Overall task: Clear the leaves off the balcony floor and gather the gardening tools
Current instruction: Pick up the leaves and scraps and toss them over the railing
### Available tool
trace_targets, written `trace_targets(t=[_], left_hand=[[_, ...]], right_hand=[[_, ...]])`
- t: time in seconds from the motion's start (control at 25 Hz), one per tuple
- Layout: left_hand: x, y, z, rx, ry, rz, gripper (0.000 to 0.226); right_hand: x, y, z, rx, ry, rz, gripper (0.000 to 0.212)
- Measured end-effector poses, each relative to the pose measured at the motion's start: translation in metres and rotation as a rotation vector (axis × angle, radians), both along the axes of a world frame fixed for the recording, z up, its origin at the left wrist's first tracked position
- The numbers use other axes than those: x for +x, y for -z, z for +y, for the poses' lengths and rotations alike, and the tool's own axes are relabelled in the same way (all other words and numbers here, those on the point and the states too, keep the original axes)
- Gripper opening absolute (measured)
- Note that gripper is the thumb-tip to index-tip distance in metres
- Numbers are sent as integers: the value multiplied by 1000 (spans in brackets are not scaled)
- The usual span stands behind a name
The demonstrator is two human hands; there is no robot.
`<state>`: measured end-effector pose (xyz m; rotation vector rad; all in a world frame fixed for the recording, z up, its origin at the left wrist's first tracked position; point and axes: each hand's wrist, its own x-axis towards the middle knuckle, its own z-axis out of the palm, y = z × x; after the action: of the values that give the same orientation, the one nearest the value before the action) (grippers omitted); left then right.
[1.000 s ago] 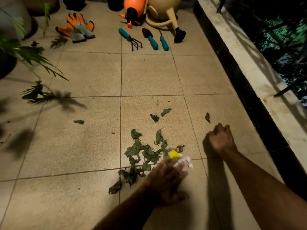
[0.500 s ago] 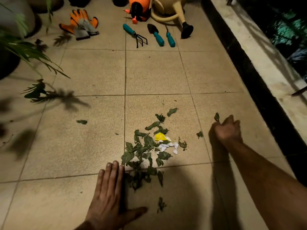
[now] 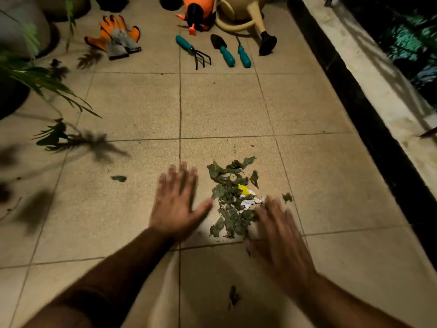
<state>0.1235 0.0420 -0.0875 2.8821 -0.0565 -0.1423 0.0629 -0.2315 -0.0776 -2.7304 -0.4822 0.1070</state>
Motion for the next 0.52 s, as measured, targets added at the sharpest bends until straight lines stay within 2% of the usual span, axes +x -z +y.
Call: trace_targets(t=[0.04,0.12,0.2,0.24,0.32,0.36,0.52], left_hand=[[1,3,24,21,-93,0,92],[3,8,63,5,-346,78,99],[3,9,84,-58,-520,188,108],[3,11,87,-71,-532,216,109],[1,15,76,-83,-430,217,105],[-1,16,63,-87,-329,201,100],[-2,9,18,-135,73,114,73]], right_hand=[[-34,14,-7,-100,-241,-75,73],[-82,42,-18,-426,-667,-218,72],[-84,56,-19,-614,-918,-286,72],[-76,55,-12,-632,-953,-282,69],[-51,51,8,-442,-881,-290,57],[-35,51,17,-374,-809,-278,54],[38,20,32,-335,-637,-313,46]])
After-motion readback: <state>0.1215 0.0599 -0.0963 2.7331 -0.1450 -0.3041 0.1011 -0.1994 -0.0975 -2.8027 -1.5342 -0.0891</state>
